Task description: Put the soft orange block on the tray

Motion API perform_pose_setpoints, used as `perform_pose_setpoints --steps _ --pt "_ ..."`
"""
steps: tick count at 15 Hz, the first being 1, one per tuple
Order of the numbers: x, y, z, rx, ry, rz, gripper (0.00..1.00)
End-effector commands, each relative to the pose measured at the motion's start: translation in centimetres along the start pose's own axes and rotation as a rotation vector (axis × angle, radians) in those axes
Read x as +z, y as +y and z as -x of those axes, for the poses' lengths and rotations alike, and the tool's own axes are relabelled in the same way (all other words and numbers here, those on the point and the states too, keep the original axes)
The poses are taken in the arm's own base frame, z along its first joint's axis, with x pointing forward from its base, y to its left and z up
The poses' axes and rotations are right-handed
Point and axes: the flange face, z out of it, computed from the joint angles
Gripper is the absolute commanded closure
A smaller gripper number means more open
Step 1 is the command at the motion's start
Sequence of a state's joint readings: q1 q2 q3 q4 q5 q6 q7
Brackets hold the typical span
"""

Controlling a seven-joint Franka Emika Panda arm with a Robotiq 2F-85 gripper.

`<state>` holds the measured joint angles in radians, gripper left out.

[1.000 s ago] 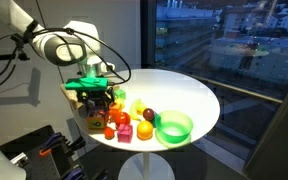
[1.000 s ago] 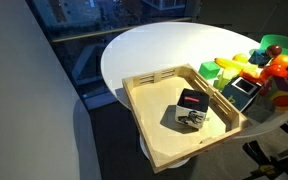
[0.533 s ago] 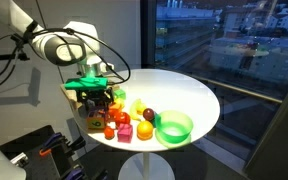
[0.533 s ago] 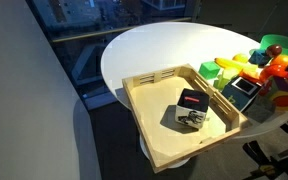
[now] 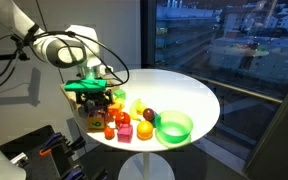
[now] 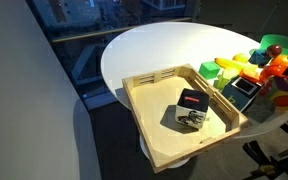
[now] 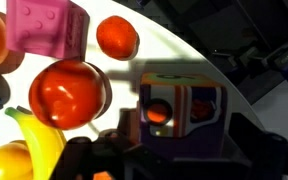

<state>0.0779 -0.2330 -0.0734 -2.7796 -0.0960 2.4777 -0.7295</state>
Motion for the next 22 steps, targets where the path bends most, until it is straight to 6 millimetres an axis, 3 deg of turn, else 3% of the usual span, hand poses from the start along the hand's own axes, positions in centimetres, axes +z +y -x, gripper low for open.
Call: perform_pose_setpoints --steps 1,2,6,7,11,16,22 --pt "1.1 0.2 -0.2 0.020 -0.012 0.022 0.00" --pt "1.4 0.3 -0.3 0.024 -0.013 0.024 0.21" --pt "1.8 0.3 -0.6 0.043 -0.013 0.033 0.49" --pt "1.5 0.2 -0.6 0.046 -0.014 0.030 0.51" --pt "0.2 0.0 -0.3 0.067 -0.027 0.031 0.73" --pt "-1.8 -0.5 0.0 0.084 -0.022 0.019 0.84" --pt "-5.7 -1.5 -0.4 0.115 0.041 0.061 0.89"
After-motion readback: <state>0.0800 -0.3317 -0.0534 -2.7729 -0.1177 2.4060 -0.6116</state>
